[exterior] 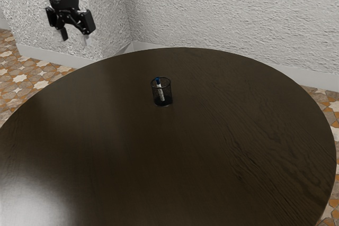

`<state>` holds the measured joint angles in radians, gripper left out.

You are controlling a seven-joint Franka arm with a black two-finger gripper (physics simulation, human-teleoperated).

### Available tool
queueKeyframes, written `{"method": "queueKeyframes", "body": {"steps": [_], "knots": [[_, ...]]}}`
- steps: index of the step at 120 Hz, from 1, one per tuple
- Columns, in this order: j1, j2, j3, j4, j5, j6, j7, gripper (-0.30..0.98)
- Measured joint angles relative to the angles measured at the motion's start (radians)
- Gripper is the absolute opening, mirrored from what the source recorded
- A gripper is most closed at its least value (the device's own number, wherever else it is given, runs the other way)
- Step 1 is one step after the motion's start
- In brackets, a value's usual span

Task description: Take the marker out of the pen holder and place it to the left of the pen holder.

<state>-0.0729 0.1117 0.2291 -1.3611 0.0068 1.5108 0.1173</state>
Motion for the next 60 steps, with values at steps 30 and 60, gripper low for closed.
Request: {"method": "queueKeyframes", "body": {"steps": [30, 60], "knots": [[-0.016, 0.027, -0.003, 0.012, -0.020, 0.010, -0.004, 0.66], [-0.032, 0.237, -0.052, 0.042, -0.065, 0.130, -0.021, 0.66]]}}
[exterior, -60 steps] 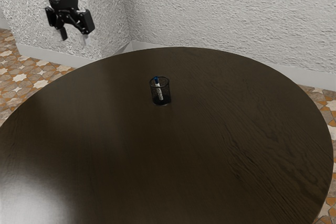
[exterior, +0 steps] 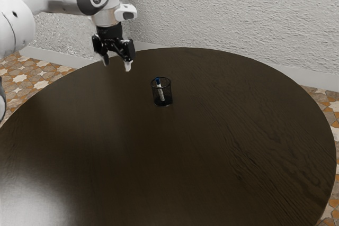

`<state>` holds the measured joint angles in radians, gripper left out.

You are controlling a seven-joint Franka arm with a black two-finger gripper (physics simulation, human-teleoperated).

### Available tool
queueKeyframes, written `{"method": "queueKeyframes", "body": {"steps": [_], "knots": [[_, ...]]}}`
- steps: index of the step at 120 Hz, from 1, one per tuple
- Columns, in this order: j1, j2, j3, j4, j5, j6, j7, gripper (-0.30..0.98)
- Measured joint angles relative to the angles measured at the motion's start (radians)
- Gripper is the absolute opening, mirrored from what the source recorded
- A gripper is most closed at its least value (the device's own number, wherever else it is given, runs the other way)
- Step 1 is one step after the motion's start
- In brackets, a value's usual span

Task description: Take the marker out of the pen holder and place it to the left of the pen holder.

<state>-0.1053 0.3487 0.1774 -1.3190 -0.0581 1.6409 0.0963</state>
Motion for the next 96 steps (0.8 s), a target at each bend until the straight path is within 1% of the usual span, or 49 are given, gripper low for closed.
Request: {"method": "queueKeyframes", "body": {"steps": [16, 31, 44, 56, 67, 76, 96], "knots": [[-0.003, 0.093, -0.010, 0.013, -0.014, 0.095, -0.015, 0.66], [0.001, 0.184, -0.028, 0.063, -0.020, 0.222, -0.024, 0.66], [0.013, 0.246, -0.051, 0.129, -0.024, 0.290, -0.031, 0.66], [0.071, 0.318, -0.115, 0.212, -0.025, 0.329, -0.036, 0.66], [0.090, 0.388, -0.143, 0.287, -0.026, 0.351, -0.041, 0.66], [0.133, 0.443, -0.183, 0.337, -0.025, 0.360, -0.045, 0.66], [0.155, 0.515, -0.202, 0.418, -0.006, 0.374, -0.051, 0.66]]}}
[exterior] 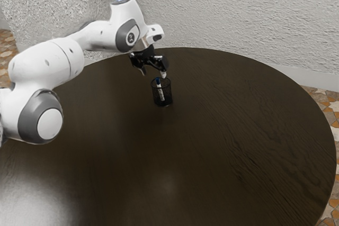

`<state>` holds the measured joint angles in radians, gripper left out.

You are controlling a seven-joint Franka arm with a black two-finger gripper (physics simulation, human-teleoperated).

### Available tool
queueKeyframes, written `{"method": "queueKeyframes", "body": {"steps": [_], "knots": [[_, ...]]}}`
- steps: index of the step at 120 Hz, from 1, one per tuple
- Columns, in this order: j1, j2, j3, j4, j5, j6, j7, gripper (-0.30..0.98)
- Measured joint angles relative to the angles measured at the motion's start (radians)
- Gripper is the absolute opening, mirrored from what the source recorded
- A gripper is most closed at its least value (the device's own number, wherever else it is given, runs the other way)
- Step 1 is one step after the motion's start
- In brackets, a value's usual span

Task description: Take the marker out of the pen holder and place it to the left of the pen holder.

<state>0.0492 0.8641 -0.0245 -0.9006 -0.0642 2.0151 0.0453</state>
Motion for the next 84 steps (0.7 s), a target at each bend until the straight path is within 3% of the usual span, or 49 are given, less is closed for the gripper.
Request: {"method": "queueKeyframes", "body": {"steps": [84], "knots": [[0.023, 0.128, -0.026, 0.125, 0.014, 0.042, -0.011, 0.66]]}}
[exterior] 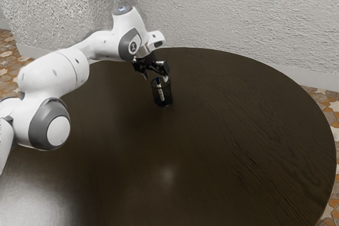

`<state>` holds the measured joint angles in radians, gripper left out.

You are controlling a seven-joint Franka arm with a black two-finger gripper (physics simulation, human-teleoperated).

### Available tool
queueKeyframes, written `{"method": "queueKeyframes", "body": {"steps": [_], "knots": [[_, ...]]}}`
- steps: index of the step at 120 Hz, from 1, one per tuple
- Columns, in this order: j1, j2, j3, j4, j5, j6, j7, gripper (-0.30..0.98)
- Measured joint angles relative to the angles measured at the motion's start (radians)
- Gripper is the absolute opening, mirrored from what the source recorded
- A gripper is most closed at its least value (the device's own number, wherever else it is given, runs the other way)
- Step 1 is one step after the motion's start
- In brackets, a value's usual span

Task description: Take the marker out of the pen holder and place it to the left of the pen holder.

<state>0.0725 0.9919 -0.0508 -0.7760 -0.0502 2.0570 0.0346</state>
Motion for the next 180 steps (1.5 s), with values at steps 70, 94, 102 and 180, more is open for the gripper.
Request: {"method": "queueKeyframes", "body": {"steps": [70, 94, 102, 180], "knots": [[0.012, 0.038, -0.014, 0.030, 0.000, 0.012, -0.002, 0.13], [0.012, 0.037, -0.014, 0.030, 0.006, 0.015, -0.006, -0.04], [0.011, 0.033, -0.013, 0.030, 0.010, 0.016, -0.010, -0.06], [0.015, -0.223, 0.045, -0.068, 0.042, -0.012, -0.031, -0.10]]}}
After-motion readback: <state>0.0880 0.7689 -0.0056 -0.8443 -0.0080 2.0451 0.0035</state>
